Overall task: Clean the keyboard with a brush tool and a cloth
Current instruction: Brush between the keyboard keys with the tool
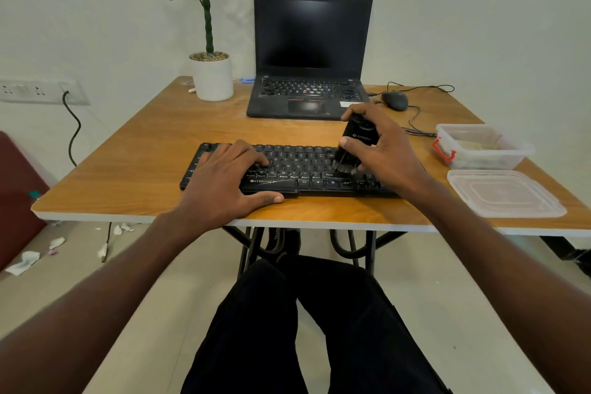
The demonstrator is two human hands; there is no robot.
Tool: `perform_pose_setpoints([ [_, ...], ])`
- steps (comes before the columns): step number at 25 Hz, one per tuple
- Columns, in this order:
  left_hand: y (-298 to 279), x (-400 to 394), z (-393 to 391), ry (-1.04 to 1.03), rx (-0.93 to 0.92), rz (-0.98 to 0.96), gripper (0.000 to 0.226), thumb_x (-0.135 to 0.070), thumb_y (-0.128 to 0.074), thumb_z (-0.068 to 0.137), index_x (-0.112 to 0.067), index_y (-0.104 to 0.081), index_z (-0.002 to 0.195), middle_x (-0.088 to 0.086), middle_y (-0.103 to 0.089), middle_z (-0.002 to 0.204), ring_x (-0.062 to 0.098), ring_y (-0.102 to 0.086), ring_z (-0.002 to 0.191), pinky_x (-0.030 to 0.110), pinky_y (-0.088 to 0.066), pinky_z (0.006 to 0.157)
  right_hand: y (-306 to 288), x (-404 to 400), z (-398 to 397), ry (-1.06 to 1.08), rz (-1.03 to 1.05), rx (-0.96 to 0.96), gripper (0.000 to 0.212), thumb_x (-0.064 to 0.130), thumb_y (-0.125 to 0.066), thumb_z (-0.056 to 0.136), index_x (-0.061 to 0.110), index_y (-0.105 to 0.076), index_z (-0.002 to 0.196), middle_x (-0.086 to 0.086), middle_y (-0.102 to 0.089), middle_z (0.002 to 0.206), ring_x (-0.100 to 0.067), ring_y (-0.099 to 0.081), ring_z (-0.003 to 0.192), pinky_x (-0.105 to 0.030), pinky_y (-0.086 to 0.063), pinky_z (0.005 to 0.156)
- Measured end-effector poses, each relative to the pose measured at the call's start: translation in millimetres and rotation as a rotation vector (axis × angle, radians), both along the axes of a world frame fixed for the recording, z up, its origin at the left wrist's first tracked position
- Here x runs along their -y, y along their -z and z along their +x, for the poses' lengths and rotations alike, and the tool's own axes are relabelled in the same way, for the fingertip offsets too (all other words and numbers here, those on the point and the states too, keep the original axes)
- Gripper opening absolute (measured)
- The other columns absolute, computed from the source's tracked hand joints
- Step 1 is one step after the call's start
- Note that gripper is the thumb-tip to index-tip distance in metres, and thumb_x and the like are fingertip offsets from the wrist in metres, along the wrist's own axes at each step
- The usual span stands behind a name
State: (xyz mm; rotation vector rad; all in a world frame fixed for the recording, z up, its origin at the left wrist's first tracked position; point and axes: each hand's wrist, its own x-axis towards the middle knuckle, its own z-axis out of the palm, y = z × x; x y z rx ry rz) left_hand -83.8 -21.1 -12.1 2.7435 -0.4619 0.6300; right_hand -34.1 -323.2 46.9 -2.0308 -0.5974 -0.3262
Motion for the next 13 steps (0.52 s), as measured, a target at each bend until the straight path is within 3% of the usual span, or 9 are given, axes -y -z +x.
perform_pose_setpoints([
  [4, 0, 0, 0, -0.007, -0.005, 0.007, 0.078, -0.091, -0.048, 0.080, -0.032, -0.060, 0.129, -0.010, -0.055, 0.125, 0.013, -0.049, 0.116, 0.041, -0.041, 0.098, 1, -5, 2, -0.033, 0.033, 0.033, 0.033, 0.019, -0.071, 0.097, 0.031, -0.060, 0.126, 0.014, -0.057, 0.119, -0.013, -0.062, 0.115, -0.032, -0.064, 0.078],
  [8, 0, 0, 1, -0.004, -0.002, 0.009, 0.078, -0.091, -0.048, 0.079, -0.032, -0.061, 0.128, -0.010, -0.055, 0.123, 0.011, -0.048, 0.115, 0.038, -0.038, 0.096, -6, -9, -2, -0.107, -0.107, 0.005, 0.031, 0.017, -0.068, 0.099, 0.033, -0.060, 0.123, 0.019, -0.055, 0.116, -0.001, -0.058, 0.107, -0.014, -0.055, 0.076],
  [13, 0, 2, -1, -0.021, 0.001, 0.014, 0.078, -0.091, -0.049, 0.079, -0.032, -0.061, 0.128, -0.011, -0.053, 0.118, 0.010, -0.046, 0.111, 0.038, -0.038, 0.094, -14, -17, -4, -0.184, -0.216, 0.005, 0.029, 0.020, -0.068, 0.098, 0.035, -0.058, 0.120, 0.015, -0.056, 0.116, -0.009, -0.060, 0.108, -0.027, -0.060, 0.080],
])
